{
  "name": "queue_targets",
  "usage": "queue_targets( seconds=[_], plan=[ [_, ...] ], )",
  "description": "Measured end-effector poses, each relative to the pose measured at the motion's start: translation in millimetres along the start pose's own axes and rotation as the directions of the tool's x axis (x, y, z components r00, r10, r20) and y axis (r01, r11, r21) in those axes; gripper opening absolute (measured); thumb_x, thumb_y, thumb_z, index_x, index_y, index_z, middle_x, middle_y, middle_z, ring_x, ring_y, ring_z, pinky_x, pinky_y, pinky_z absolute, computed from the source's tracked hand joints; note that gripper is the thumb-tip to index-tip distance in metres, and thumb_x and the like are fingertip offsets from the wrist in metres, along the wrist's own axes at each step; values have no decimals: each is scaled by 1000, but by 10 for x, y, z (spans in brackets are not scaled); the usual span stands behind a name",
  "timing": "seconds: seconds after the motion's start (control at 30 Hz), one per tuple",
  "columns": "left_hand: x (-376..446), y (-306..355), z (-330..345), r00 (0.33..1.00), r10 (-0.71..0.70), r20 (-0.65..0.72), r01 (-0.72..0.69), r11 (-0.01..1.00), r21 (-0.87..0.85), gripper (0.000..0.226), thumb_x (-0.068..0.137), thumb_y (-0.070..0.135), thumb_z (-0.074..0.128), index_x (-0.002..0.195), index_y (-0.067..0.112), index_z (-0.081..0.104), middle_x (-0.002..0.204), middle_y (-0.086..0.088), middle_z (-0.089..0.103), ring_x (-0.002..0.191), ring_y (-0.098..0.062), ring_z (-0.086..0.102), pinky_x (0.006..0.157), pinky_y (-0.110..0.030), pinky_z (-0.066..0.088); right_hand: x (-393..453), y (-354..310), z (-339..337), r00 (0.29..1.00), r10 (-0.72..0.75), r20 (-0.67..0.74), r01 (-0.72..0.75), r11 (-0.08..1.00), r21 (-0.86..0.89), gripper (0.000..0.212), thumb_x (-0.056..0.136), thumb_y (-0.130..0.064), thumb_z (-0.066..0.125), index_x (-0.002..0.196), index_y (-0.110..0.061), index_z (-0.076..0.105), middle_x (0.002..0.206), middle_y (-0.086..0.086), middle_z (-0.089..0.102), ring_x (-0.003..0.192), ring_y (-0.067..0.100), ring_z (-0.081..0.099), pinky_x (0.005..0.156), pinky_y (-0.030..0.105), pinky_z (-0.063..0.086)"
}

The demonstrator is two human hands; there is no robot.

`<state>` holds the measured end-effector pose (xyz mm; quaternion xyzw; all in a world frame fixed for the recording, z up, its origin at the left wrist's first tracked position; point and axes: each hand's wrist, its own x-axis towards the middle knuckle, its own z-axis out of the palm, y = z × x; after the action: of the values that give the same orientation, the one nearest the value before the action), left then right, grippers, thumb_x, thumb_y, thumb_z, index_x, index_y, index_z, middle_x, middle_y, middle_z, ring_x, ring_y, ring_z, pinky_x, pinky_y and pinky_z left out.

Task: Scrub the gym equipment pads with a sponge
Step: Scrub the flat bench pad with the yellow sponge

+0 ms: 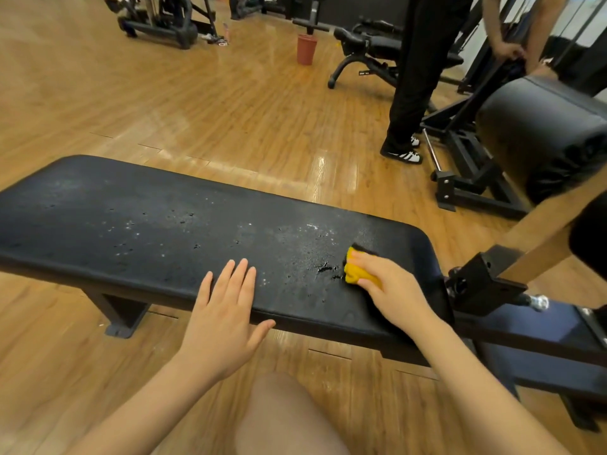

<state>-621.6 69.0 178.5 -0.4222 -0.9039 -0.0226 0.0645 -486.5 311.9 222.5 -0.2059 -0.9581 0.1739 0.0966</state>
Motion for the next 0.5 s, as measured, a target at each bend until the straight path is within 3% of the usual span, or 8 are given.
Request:
queue_targets(
  seconds=[0.17,0.27,0.37,0.43,0.5],
  plan=[
    [8,18,35,1000,-2,-30,2,1000,-6,82,80,61,32,131,0,54,137,-18,51,129,-35,47,107,-47,19,-510,-170,100,981,-193,-28,194,980,51,44,84,-39,48,125,-25,58,132,-19,45,124,0,40,104,22,33],
    [6,23,25,1000,-6,-30,6,1000,-4,81,80,60,33,130,0,55,137,-18,52,128,-36,47,106,-48,19,-492,-192,78,981,-187,-51,189,981,43,47,83,-46,46,126,-29,56,134,-23,39,126,-6,31,105,26,31],
    [-1,22,8,1000,-8,-30,8,1000,-7,81,80,59,33,130,-1,54,137,-18,52,128,-36,47,106,-48,20,-398,-211,53,987,-162,2,162,985,56,45,90,-36,54,134,-33,46,135,-29,28,126,-10,22,106,19,21],
    [-7,29,3,1000,-9,-21,9,1000,-5,81,80,59,33,130,-1,54,137,-18,52,128,-36,47,106,-48,20,-258,-160,29,993,-115,30,112,990,89,46,90,-28,58,134,-30,46,137,-24,35,128,-4,29,107,21,24],
    [-2,27,-2,1000,-12,-15,12,1000,-2,81,80,59,33,130,0,54,137,-18,52,128,-35,47,106,-47,19,-18,-92,-51,997,-74,16,72,989,126,43,88,-25,61,130,-23,53,135,-8,52,126,12,46,107,31,34]
  ],
)
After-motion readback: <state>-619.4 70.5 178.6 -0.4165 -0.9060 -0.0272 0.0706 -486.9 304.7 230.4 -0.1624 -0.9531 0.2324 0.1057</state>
